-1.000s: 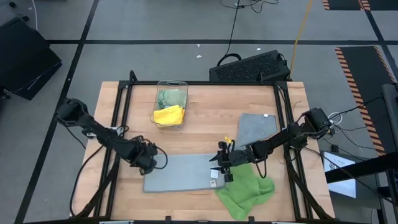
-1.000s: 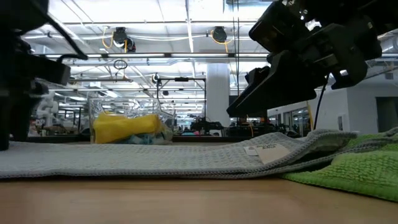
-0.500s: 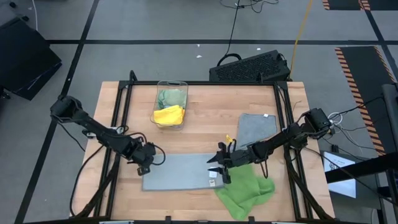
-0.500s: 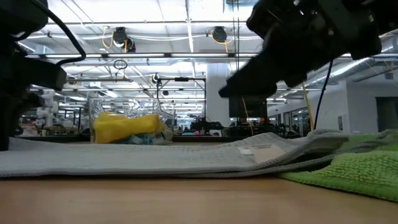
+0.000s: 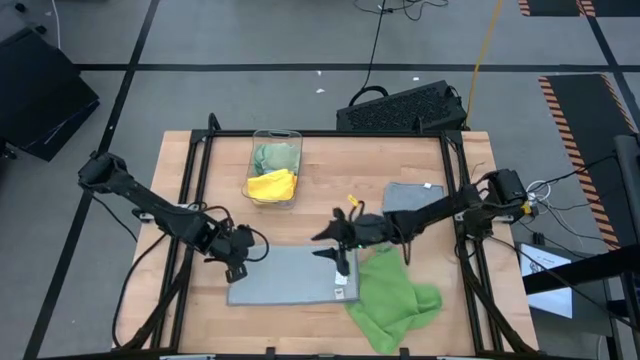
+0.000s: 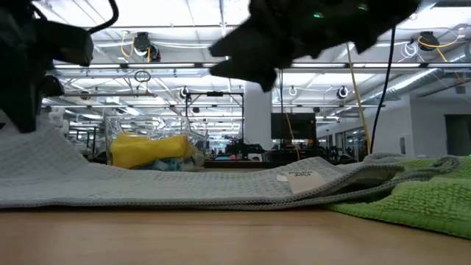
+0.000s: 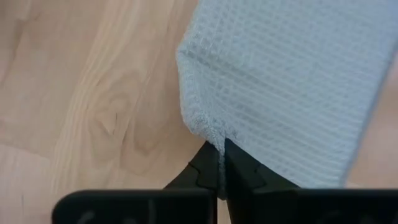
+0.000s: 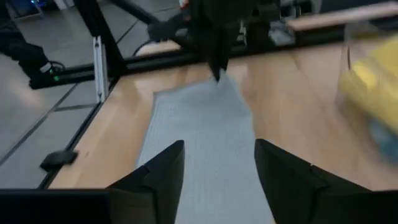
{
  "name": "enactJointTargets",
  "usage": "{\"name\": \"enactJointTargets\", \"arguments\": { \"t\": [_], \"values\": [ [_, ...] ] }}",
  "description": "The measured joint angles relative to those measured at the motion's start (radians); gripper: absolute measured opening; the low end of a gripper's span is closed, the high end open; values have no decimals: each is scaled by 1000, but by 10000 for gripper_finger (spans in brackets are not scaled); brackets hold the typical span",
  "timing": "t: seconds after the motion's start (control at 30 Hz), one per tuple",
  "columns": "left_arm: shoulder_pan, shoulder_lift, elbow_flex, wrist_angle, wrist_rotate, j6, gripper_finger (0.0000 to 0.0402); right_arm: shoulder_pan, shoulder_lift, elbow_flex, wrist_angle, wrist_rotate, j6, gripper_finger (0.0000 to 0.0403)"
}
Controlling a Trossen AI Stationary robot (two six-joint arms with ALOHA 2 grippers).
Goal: Fold microfiber towels
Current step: Fold the left gray microfiber cloth on the table
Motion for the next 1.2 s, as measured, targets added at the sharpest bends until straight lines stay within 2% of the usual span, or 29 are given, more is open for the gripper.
{"name": "enactJointTargets", "arguments": {
  "t": [0.23, 0.47, 0.73, 0.9, 0.97, 1.2],
  "values": [
    [-2, 0, 74, -30, 36, -12, 13, -74, 173, 209, -5, -164, -91, 238],
    [-2, 0, 107, -26, 35, 3, 5, -107, 412, 483, -21, -348, -122, 242],
    [-2, 0, 108, -18, 35, 13, 10, -139, 599, 752, -136, -417, -179, 242],
    [-2, 0, 108, 3, 22, 51, 10, -145, 655, 812, -141, -419, -211, 240],
    [-2, 0, 108, 7, 15, 67, 16, -147, 664, 825, -140, -452, -212, 232],
    [-2, 0, 108, 9, 2, 97, 6, -151, 675, 841, -117, -471, -220, 166]
  ]
}}
